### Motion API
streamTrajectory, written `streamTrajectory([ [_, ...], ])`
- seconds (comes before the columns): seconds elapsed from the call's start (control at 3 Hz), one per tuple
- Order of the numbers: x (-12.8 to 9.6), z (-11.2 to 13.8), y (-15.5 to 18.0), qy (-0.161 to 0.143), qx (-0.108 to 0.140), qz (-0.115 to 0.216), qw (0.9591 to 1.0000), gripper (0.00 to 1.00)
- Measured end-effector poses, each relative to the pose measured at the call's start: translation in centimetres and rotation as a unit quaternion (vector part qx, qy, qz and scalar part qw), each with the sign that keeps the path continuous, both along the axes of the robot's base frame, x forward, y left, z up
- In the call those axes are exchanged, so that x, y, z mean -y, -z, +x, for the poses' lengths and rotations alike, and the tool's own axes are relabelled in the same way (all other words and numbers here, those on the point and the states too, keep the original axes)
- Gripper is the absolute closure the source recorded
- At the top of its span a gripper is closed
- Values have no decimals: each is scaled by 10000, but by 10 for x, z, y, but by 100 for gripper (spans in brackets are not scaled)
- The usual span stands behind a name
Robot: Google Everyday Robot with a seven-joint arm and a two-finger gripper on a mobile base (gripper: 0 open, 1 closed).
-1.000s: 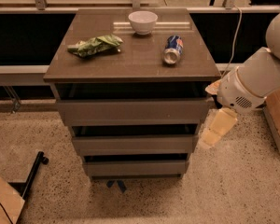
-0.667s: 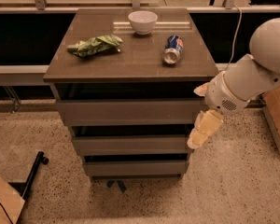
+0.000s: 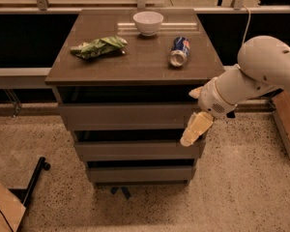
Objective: Open top drawer
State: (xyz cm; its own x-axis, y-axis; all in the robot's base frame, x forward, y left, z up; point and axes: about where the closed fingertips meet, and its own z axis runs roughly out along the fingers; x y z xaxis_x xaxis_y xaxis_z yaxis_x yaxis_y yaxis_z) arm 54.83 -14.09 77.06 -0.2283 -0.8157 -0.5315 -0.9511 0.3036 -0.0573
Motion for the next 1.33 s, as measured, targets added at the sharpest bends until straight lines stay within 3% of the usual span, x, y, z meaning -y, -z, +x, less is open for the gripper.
streamTrajectory([
  [0.33, 1, -6, 0, 32, -32, -164, 9999, 0],
  [0.67, -2, 1, 5, 84, 74, -83, 9999, 0],
  [1.33, 6, 40, 24, 226, 220, 245, 9992, 0],
])
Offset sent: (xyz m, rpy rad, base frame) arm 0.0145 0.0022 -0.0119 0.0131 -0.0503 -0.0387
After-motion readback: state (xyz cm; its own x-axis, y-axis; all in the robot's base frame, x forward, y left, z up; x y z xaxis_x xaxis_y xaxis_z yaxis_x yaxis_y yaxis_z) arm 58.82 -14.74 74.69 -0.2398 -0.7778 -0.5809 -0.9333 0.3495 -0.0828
